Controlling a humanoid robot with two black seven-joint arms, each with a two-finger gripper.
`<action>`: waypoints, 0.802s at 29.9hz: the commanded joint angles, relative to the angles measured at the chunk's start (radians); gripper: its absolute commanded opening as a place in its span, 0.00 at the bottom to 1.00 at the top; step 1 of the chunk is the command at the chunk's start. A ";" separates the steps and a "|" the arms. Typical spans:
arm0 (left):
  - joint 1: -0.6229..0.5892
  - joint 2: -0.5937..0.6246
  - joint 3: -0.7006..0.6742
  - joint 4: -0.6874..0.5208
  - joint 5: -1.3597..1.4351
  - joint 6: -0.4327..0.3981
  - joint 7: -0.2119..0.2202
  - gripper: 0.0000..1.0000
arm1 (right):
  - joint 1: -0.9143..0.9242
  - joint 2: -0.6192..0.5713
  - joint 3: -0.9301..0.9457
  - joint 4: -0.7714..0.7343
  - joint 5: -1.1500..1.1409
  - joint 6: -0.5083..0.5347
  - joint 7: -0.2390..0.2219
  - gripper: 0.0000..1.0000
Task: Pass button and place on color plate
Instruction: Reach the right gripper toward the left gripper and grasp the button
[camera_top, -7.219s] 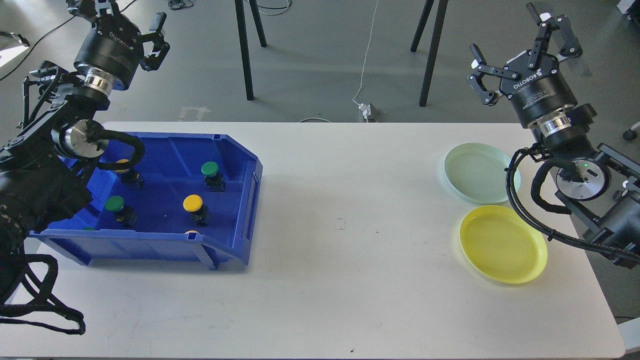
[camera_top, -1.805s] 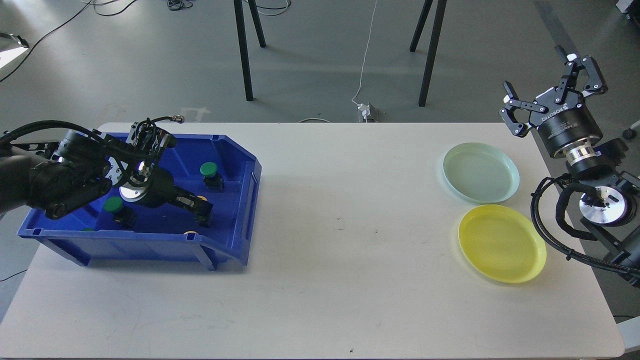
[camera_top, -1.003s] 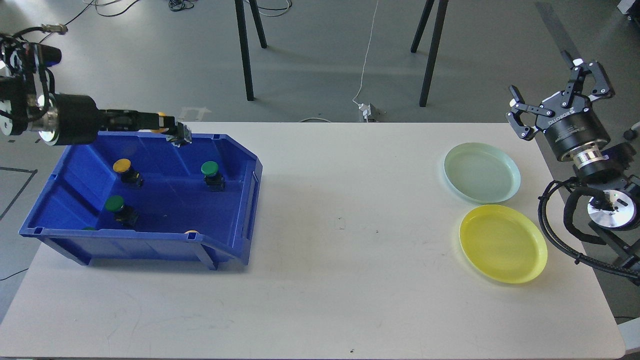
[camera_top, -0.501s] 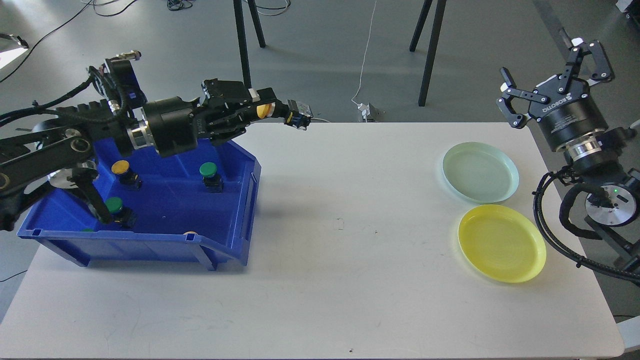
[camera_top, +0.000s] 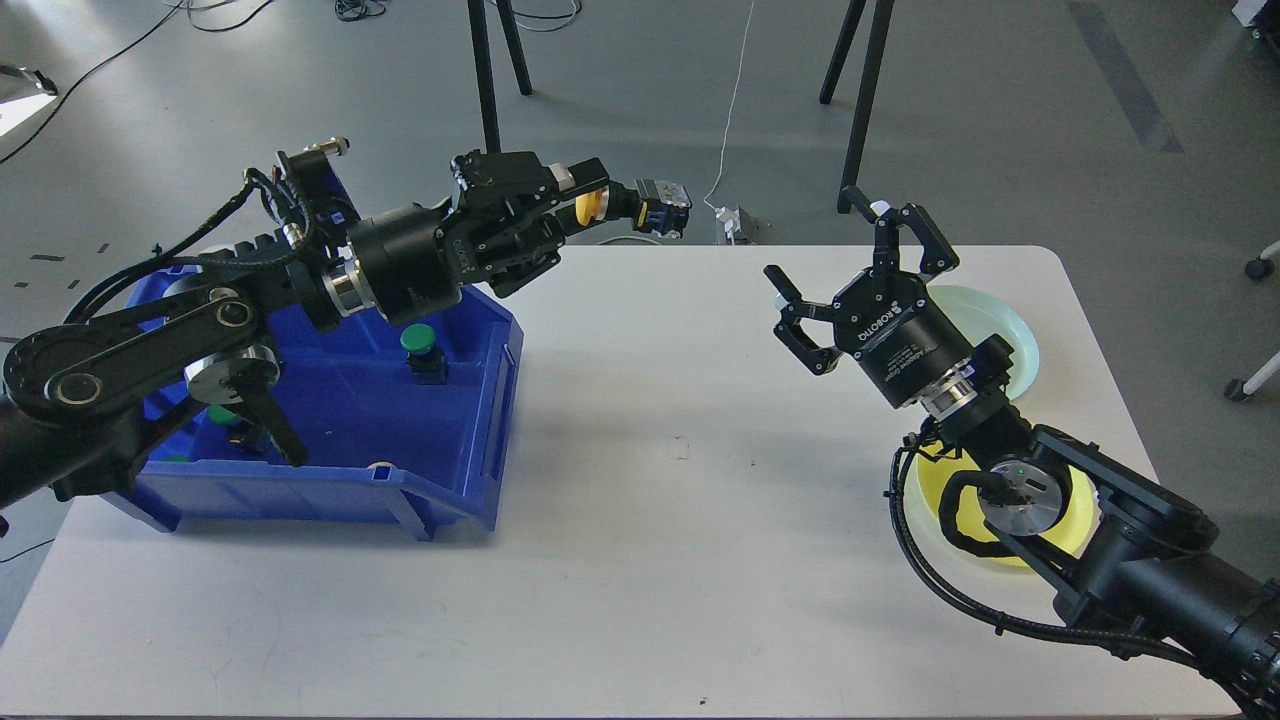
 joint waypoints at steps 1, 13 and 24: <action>0.000 0.000 0.002 0.000 -0.001 0.000 0.000 0.22 | 0.021 0.015 -0.049 0.007 -0.001 0.000 0.000 0.99; 0.000 -0.002 0.005 0.000 -0.001 0.000 0.000 0.22 | 0.104 0.030 -0.118 0.032 0.011 0.000 0.000 0.99; 0.000 -0.002 0.005 0.000 -0.001 0.000 0.000 0.22 | 0.214 0.028 -0.199 0.024 0.025 0.000 0.000 0.99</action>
